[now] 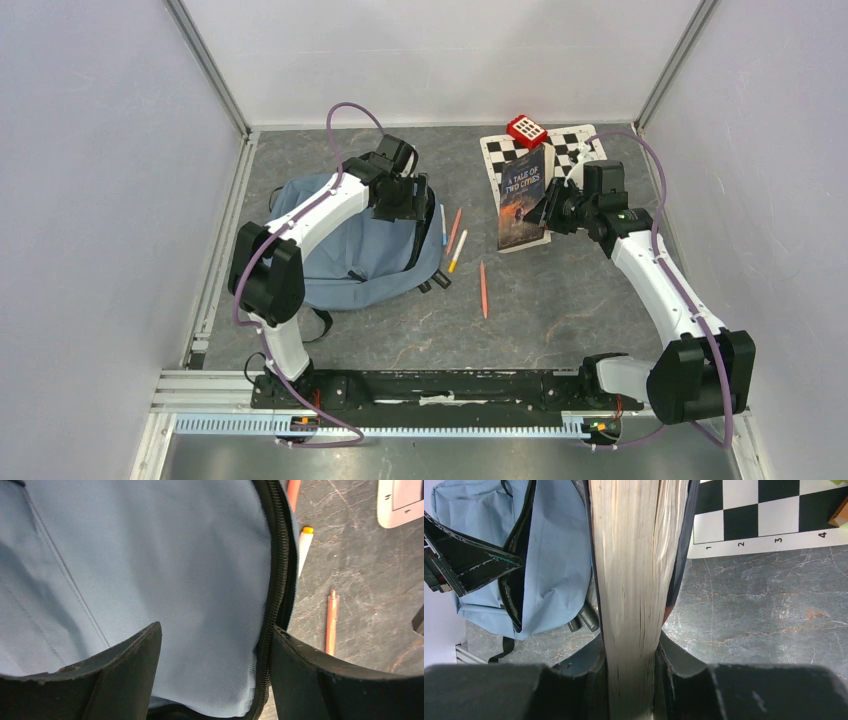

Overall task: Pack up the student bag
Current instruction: Place the book in the student bag.

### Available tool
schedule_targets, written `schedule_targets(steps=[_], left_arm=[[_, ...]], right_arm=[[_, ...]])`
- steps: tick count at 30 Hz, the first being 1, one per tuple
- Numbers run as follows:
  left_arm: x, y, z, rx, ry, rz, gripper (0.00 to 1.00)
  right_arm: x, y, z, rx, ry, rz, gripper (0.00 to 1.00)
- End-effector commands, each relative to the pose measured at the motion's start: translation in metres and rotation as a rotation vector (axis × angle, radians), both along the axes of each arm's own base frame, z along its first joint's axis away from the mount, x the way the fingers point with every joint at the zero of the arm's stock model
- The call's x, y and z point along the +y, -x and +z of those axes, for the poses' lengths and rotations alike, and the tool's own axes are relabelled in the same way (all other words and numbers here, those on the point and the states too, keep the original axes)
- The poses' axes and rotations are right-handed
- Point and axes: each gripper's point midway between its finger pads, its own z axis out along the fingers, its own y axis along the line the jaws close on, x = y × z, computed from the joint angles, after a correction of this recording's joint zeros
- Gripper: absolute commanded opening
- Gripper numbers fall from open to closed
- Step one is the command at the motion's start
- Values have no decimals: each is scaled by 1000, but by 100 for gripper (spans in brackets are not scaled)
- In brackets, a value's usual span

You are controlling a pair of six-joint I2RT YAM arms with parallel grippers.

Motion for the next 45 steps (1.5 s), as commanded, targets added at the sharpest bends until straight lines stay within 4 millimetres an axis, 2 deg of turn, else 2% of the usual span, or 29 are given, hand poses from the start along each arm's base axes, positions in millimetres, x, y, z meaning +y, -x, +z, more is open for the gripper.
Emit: schedule_targets(steps=[1,5,8,9,10,11,12,13,18,21,27,32,36,40,45], left_arm=[[17,0,4,-31,-98,-24,76],[20,2,0,-37,-131,-21,68],[8,6,-7,-8,-95,-49,64],[3,7,-10,5,-75,-56,55],[1,7,-9,8,-68,-55,41],[2,6,-7,-1,-75,-44,24],[7,3,0,-27,-86,-20,11],[11,0,11,-62,-94,0,3],[33,-5,80,-246,-105,39,2],[48,2,103,-268,-125,47,2],[79,19,120,-264,-186,78,2],[90,23,136,-289,-151,102,2],[93,22,141,-286,-86,108,2],[94,19,142,-285,-55,99,2],[94,18,145,-278,-22,82,2]], right_arm=[[6,-24,70,-252,-26,20,0],[7,-26,73,-258,-24,22,0],[11,-27,76,-261,-35,23,0],[13,-28,78,-262,-47,22,0],[17,-29,82,-267,-60,23,0],[20,-29,86,-273,-77,22,0],[24,-30,89,-273,-96,18,0],[31,-29,92,-273,-118,18,0],[70,-30,103,-277,-216,37,0],[102,-29,106,-268,-252,71,0],[174,-26,101,-192,-317,187,0],[224,-20,76,-100,-340,256,0],[252,-18,59,-45,-357,285,0],[273,-14,45,22,-393,297,0],[289,-20,56,16,-467,295,0]])
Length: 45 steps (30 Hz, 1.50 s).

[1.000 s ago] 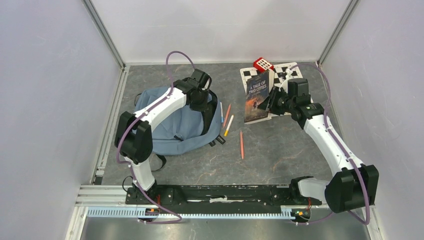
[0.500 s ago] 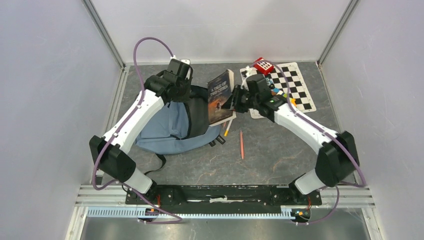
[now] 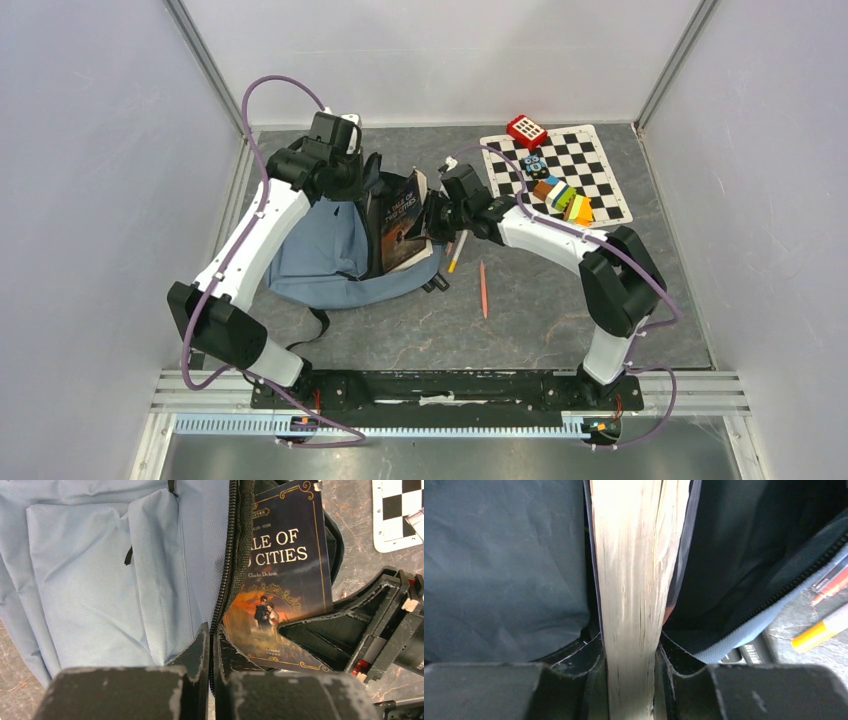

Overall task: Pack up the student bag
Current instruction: Place the book in the student bag.

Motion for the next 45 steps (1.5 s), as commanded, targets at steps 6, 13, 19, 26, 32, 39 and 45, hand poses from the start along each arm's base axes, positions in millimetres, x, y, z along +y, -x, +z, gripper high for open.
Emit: schedule_targets(steps=[6,13,19,26,32,39,45], left_arm=[[-4,-4,35,-67,122,-67,2],[-6,-6,45,-77,160,-69,2],[-12,-10,53,-91,177,-95,2],[-13,-12,56,-95,179,-103,2],[-22,-13,52,-75,219,-122,2],[-31,-19,52,-72,258,-132,2],[-32,-21,43,-55,255,-134,2]], right_arm=[[67,-36,116,-182,-379,31,0],[94,-33,111,-138,-437,73,0],[111,-43,90,-148,-401,98,0],[131,-54,57,-137,-353,143,0],[147,-73,44,-178,-326,118,0],[158,-75,-9,-185,-189,110,12],[187,-47,-33,-154,-180,226,20]])
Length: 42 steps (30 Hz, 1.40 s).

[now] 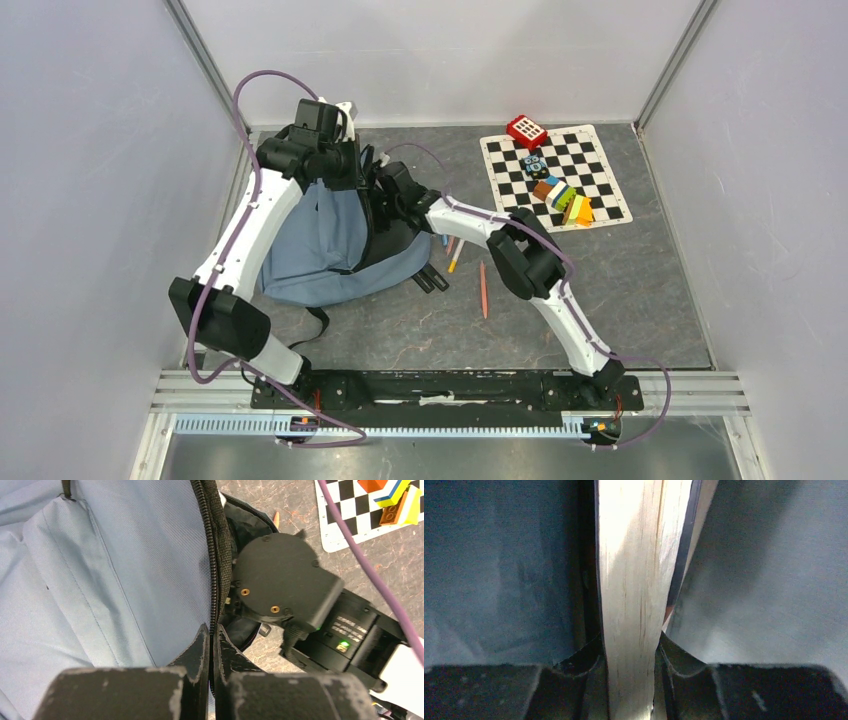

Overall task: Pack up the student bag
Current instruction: Place the book in the student bag, then zip the student bag at the center of the board.

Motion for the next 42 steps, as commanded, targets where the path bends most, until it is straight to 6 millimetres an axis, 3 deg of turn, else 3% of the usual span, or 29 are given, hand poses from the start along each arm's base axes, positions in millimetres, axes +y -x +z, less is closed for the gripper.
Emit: schedule_targets(steps=[1,5,9,12,15,19,25,29,31,35,38,42], left_arm=[[-17,-9,25,-76,80,-51,2],[-19,-12,23,-71,91,-53,2],[-17,-13,19,-64,96,-36,2],[-14,-12,15,-52,98,-19,2],[-12,-11,12,-52,102,-9,2],[-8,-10,1,-45,104,7,2],[-10,-10,-28,2,112,16,3],[-23,-8,-44,12,153,-59,19],[-31,-4,-50,27,174,-110,33],[-38,5,-50,26,183,-160,73],[-25,8,-41,-8,145,-96,96],[8,22,-48,60,59,72,100]], right_arm=[[41,19,20,-105,-64,121,21],[50,23,22,-160,-85,168,31],[41,8,37,-269,-74,169,53],[21,-4,49,-333,-36,137,70],[-4,-14,58,-388,8,107,80],[-29,-28,87,-519,73,75,86],[-89,-49,84,-577,302,29,92],[-139,-59,103,-670,440,-40,93],[-166,-63,113,-701,500,-86,95],[-222,-65,113,-675,563,-173,96],[-249,-60,124,-721,610,-204,96],[-261,-46,139,-772,616,-195,96]])
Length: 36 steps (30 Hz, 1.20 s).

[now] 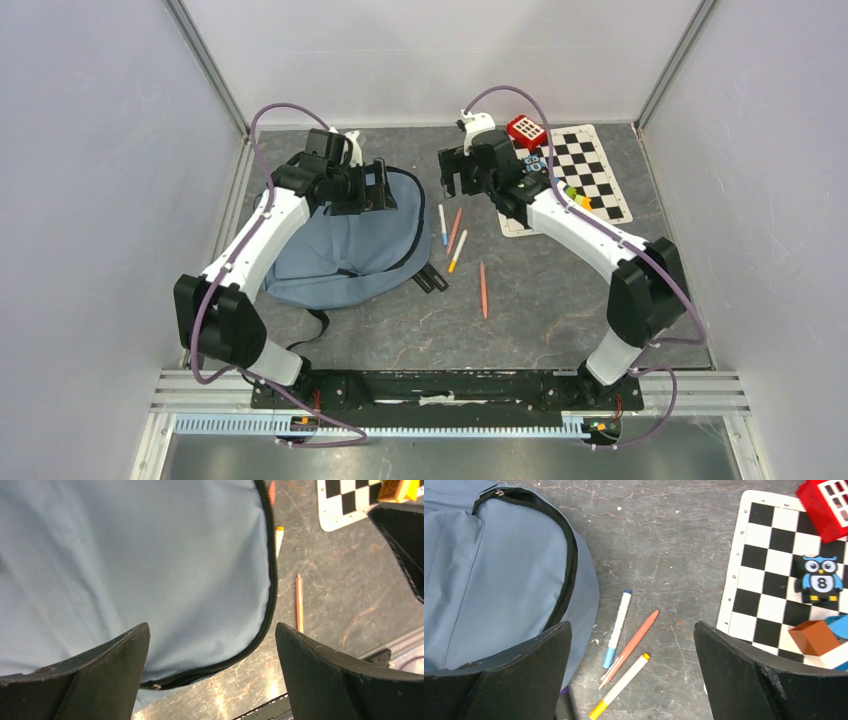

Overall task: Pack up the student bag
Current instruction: Zip the student bag at the center of the board.

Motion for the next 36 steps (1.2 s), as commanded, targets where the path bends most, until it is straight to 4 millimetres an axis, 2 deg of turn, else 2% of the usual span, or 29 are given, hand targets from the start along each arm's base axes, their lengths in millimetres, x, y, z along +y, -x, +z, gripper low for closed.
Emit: schedule_targets(steps=[1,5,7,10,13,15,21,23,27,33,36], left_arm=[[34,17,10,23,-68,169,100],[55,47,-16,124,-63,305,99],[59,63,-29,155,-54,343,95],[65,83,-50,207,-63,385,85],[74,93,-68,229,-86,431,71],[75,92,-74,229,-75,450,61],[78,83,-87,218,-76,496,49],[86,81,-92,208,-104,535,46],[94,74,-94,171,-118,582,45],[97,74,-104,186,-125,605,45],[95,71,-107,173,-111,602,42]], right_arm=[[-8,11,22,-91,28,25,96],[-5,22,25,-94,-20,59,95],[-2,24,24,-87,-33,68,94],[4,24,21,-71,-49,86,93],[10,25,20,-58,-68,107,91],[12,27,18,-47,-77,117,90],[12,36,11,-25,-98,132,89],[12,38,12,-27,-105,134,89],[11,41,11,-27,-113,132,89],[11,41,11,-27,-116,130,88],[18,44,12,-23,-137,173,88]])
